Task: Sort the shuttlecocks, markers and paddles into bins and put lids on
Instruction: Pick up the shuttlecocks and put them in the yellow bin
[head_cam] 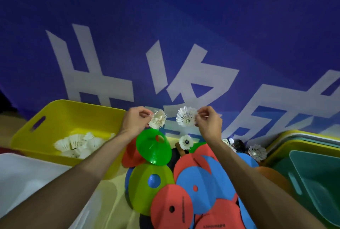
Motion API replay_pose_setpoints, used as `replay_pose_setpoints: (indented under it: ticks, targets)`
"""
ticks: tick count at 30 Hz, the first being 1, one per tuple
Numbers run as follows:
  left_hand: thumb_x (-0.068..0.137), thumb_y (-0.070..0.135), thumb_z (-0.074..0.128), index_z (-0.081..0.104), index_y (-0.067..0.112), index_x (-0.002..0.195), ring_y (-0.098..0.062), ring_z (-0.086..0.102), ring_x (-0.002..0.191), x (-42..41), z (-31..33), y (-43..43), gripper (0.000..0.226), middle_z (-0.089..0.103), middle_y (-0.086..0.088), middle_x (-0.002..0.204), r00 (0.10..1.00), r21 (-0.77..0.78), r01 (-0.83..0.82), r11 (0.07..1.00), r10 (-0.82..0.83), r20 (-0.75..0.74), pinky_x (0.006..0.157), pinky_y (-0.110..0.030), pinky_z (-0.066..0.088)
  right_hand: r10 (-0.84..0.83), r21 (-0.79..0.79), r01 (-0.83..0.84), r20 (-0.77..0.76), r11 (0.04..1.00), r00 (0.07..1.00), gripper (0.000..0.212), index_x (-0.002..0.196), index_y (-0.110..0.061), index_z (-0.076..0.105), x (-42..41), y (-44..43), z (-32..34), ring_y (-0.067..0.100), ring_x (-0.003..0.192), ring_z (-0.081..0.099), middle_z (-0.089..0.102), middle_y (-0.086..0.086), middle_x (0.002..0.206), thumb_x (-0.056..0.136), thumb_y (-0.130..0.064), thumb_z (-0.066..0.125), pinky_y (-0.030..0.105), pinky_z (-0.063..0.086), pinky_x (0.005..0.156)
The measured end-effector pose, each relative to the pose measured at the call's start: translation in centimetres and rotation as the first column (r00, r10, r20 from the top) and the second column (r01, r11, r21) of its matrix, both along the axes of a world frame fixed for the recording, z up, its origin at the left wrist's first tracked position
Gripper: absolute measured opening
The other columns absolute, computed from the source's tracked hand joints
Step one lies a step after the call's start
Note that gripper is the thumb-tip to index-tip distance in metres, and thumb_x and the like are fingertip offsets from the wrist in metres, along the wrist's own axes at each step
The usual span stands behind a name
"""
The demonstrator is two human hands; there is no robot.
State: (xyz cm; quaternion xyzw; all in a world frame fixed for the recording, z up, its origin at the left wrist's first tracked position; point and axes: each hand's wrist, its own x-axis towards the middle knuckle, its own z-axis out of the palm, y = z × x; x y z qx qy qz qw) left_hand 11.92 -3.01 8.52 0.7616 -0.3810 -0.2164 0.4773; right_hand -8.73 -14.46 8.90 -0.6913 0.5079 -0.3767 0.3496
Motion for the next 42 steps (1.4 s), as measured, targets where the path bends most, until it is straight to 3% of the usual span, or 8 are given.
replay_pose_setpoints:
  ticks: [10,13,20,23,26,30,35,42]
  targets:
    - [0.084,0.011,0.068,0.07,0.012,0.088,-0.018,0.064,0.059,5.8,0.1,8.4,0.005,0.066,-0.007,0.081,0.969,-0.044,-0.2,0.979,0.191,-0.158,0.06,-0.029,0.059,0.096,0.311,-0.158,0.208,0.937,0.973,0.009,0.082,-0.01,0.067,8.7,6.4,-0.5,0.017,0.069,0.064,0.067,0.007,0.077,0.086,-0.004,0.061,0.032,0.059,0.063]
    - [0.085,0.01,0.067,0.07,0.011,0.088,-0.012,0.063,0.052,7.6,-0.5,10.2,0.005,0.066,-0.007,0.08,0.961,0.001,-0.219,0.976,0.216,-0.171,0.051,-0.019,0.055,0.107,0.413,-0.207,0.253,0.887,0.961,0.008,0.083,-0.008,0.066,11.2,7.9,-0.9,0.016,0.066,0.06,0.063,0.007,0.074,0.088,-0.004,0.061,0.027,0.055,0.054]
    - [0.087,0.009,0.064,0.068,0.011,0.09,-0.023,0.067,0.068,11.5,-1.6,13.6,0.005,0.068,-0.012,0.09,0.923,0.027,-0.318,0.948,0.315,-0.222,0.058,-0.023,0.058,0.148,0.514,-0.305,0.323,0.802,0.935,0.007,0.088,-0.003,0.063,16.8,10.2,-1.7,0.015,0.056,0.058,0.059,0.005,0.066,0.088,0.001,0.057,0.019,0.047,0.042]
    - [0.088,0.011,0.064,0.067,0.01,0.095,-0.024,0.069,0.073,12.5,-2.4,14.5,0.008,0.068,-0.014,0.095,0.9,0.018,-0.36,0.933,0.352,-0.258,0.07,-0.033,0.059,0.146,0.536,-0.314,0.333,0.783,0.932,0.006,0.086,-0.004,0.062,19.1,10.6,-2.5,0.018,0.063,0.063,0.063,0.01,0.074,0.089,0.0,0.057,0.02,0.053,0.047]
    - [0.088,0.011,0.063,0.065,0.013,0.102,-0.024,0.069,0.087,13.6,-3.2,14.7,0.015,0.066,-0.01,0.103,0.87,-0.019,-0.405,0.914,0.379,-0.316,0.086,-0.042,0.056,0.114,0.558,-0.298,0.339,0.775,0.934,0.01,0.079,-0.01,0.063,21.3,10.4,-3.3,0.024,0.08,0.07,0.066,0.009,0.082,0.086,-0.003,0.06,0.032,0.059,0.075]
    - [0.091,0.014,0.058,0.058,0.018,0.121,-0.021,0.064,0.104,14.4,-3.4,13.7,0.03,0.062,-0.002,0.115,0.86,-0.039,-0.405,0.913,0.366,-0.355,0.096,-0.043,0.051,0.12,0.582,-0.404,0.463,0.706,0.878,0.011,0.083,-0.007,0.058,22.7,10.3,-3.3,0.018,0.083,0.062,0.058,0.006,0.081,0.09,-0.001,0.053,0.034,0.055,0.09]
    - [0.093,0.007,0.052,0.057,0.015,0.121,-0.02,0.061,0.107,13.8,-3.3,11.3,0.03,0.059,-0.002,0.121,0.876,-0.063,-0.366,0.929,0.32,-0.362,0.092,-0.034,0.051,0.194,0.581,-0.453,0.453,0.676,0.87,0.009,0.088,-0.006,0.058,22.3,9.0,-3.9,0.014,0.074,0.059,0.055,0.006,0.078,0.091,0.001,0.053,0.02,0.056,0.066]
    - [0.095,0.011,0.051,0.061,0.021,0.108,-0.016,0.065,0.095,10.2,-2.5,7.5,0.019,0.062,-0.003,0.11,0.935,-0.054,-0.241,0.969,0.217,-0.282,0.086,-0.037,0.054,0.188,0.597,-0.387,0.369,0.703,0.91,0.009,0.091,-0.009,0.061,17.3,5.6,-4.0,0.025,0.089,0.067,0.065,0.012,0.093,0.093,-0.005,0.054,0.031,0.058,0.074]
